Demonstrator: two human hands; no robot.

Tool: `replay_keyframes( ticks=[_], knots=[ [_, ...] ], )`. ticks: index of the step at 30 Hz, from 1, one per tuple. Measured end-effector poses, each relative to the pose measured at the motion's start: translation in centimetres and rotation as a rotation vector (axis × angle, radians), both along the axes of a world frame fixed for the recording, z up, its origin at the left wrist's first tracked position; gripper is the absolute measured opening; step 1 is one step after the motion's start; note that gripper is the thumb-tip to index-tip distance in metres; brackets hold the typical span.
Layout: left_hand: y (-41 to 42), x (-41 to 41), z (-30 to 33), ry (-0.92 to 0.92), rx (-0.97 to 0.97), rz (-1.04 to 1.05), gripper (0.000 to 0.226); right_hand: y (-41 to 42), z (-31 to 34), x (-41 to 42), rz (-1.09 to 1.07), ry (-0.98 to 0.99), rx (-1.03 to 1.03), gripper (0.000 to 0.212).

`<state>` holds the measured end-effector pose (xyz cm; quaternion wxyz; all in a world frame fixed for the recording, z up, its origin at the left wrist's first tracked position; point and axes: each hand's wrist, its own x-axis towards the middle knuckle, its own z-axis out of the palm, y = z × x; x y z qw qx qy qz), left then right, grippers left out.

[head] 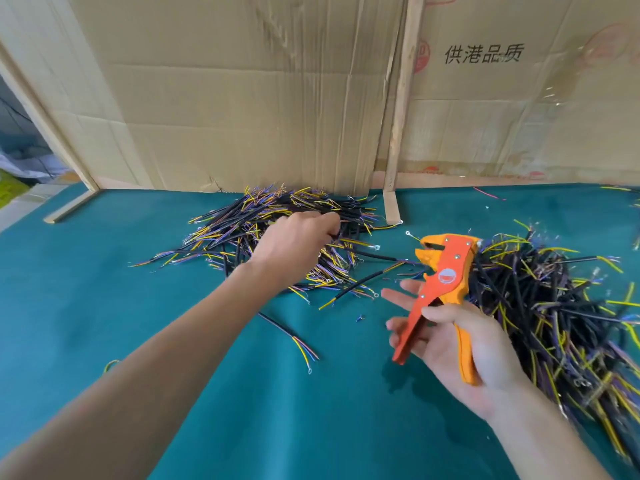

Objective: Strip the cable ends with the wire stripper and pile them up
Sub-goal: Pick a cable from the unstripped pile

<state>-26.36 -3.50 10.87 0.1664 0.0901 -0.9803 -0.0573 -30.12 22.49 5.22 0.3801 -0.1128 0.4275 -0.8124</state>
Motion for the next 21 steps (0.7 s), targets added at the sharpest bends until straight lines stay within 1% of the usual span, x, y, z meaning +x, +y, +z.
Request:
replay_keyframes(
  ticks=[2,4,6,8,11,13,14,15,16,19,21],
  knots=[
    [2.3,1.1,0.1,0.046,0.030,-0.024,0.008,0.0,0.1,0.2,0.009,0.041,-0.048,0.056],
    [4.3,2.2,-0.4,0.070,0.094,-0.051,0.011,0.1,0.3,0.3,0.003,0.070,-0.094,0.049],
    [5.5,2.8,-1.2,0.070,0.182,-0.096,0.013,0.2,0.4,0.1,0.001,0.095,-0.109,0.050],
    [6.6,3.4,-2.0,0.082,0.292,-0.130,0.011,0.2,0.4,-0.1,-0.006,0.116,-0.100,0.052],
    [7.6,4.6,-3.0,0.140,0.515,-0.092,0.005,0.3,0.2,-0.4,-0.030,0.121,-0.096,0.049],
    [7.6,5.8,-4.0,0.100,0.632,-0.044,0.006,0.5,0.1,-0.7,-0.060,0.105,-0.116,0.050],
    [7.4,6.6,-4.6,0.075,0.717,-0.014,0.008,0.6,0.1,-0.9,-0.078,0.092,-0.126,0.050],
    [7.3,7.3,-5.2,0.079,0.850,0.014,0.011,0.7,0.1,-1.1,-0.090,0.074,-0.137,0.051],
    [7.3,8.1,-5.7,0.129,1.021,0.044,0.014,0.8,0.0,-1.3,-0.097,0.056,-0.150,0.052],
    [8.5,9.1,-6.2,0.413,1.554,0.125,0.011,1.0,-0.2,-1.5,-0.075,0.032,-0.167,0.057],
    [9.4,8.7,-6.0,0.599,1.747,0.158,0.021,0.9,-0.3,-1.3,-0.045,0.040,-0.145,0.056]
  ],
)
